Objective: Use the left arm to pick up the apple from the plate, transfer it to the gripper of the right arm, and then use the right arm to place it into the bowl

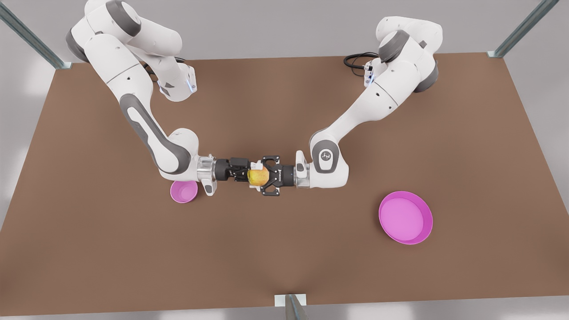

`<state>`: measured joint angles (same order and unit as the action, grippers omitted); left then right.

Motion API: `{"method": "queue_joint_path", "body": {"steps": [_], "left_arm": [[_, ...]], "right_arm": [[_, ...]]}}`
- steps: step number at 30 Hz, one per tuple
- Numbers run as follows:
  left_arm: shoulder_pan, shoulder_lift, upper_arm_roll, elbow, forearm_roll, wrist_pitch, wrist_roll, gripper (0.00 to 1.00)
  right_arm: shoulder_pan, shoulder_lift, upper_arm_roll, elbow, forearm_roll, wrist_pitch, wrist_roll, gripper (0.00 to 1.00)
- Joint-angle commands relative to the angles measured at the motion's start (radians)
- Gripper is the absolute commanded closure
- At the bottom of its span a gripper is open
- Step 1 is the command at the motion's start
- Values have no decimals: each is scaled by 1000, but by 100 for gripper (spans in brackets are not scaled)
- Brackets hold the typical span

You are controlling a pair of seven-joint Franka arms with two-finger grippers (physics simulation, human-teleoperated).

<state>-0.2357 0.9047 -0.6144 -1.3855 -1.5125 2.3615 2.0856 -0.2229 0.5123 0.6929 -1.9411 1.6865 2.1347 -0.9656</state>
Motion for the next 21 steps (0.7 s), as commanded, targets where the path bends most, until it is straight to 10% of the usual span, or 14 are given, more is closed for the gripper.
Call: {"method": "queue_joint_path", "body": {"steps": [1,13,21], "left_arm": [[1,-1,-1,0,-5,-1,21,0],[10,-4,130,-35,67,-1,-85,0],[217,-346,143,-66,1345,-502,-1636,0]], "right_arm": [[-3,-3,5,2,-4,7,-36,30],[-246,-14,-9,-4,-247,-94,71,29],[-515,-1,-10,-4,-723,-274,44,29]]}}
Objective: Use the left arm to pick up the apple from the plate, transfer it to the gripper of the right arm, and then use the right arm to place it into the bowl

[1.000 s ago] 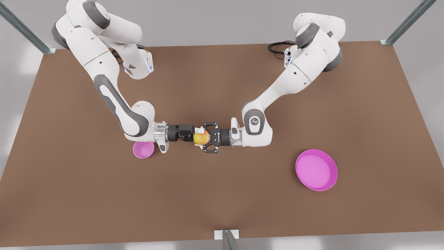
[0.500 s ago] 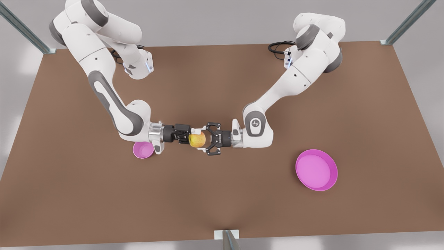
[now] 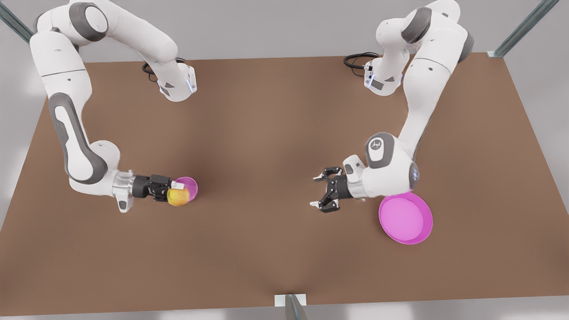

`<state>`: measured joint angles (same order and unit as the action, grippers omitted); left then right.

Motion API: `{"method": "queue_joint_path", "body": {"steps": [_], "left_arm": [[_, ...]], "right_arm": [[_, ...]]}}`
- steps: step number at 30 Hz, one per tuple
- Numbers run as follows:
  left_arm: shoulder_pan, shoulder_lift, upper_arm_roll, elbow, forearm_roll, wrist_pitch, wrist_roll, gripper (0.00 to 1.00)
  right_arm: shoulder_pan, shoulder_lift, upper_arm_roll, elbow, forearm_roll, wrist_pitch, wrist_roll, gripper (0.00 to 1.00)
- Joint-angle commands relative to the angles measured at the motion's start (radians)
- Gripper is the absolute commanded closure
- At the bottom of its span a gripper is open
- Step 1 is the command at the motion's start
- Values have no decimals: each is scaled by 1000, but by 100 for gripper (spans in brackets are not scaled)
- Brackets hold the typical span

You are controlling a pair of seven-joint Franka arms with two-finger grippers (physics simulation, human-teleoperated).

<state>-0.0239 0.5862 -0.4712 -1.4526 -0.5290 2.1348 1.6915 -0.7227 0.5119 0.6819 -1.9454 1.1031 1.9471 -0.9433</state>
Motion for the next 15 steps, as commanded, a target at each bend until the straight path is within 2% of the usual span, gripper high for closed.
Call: {"method": "queue_joint_path", "body": {"steps": [1,2,3,6,7,8,14,15], "left_arm": [[58,-54,-1,6,441,-344,-1306,0],[55,-106,0,1,561,-375,-1375,0],[64,-121,0,5,597,-490,-1501,0],[78,-161,40,21,624,-596,-1742,0],[104,-207,85,31,618,-613,-1776,0],[136,-227,83,35,594,-607,-1800,0],[130,-230,148,248,636,-602,-1866,0],[23,-249,283,258,664,-569,-1868,0]], "right_arm": [[-20,-1,1,0,-173,-86,18,29],[-27,-1,1,0,-204,-86,18,29],[-43,-1,2,0,-264,-86,-5,29],[-52,4,1,-4,-328,-100,-14,29],[-52,5,1,-4,-365,-100,-15,29],[-50,7,1,-4,-370,-100,-17,29],[-41,92,1,-1,-545,-18,-17,29],[-35,99,1,2,-545,-10,-17,29]]}}
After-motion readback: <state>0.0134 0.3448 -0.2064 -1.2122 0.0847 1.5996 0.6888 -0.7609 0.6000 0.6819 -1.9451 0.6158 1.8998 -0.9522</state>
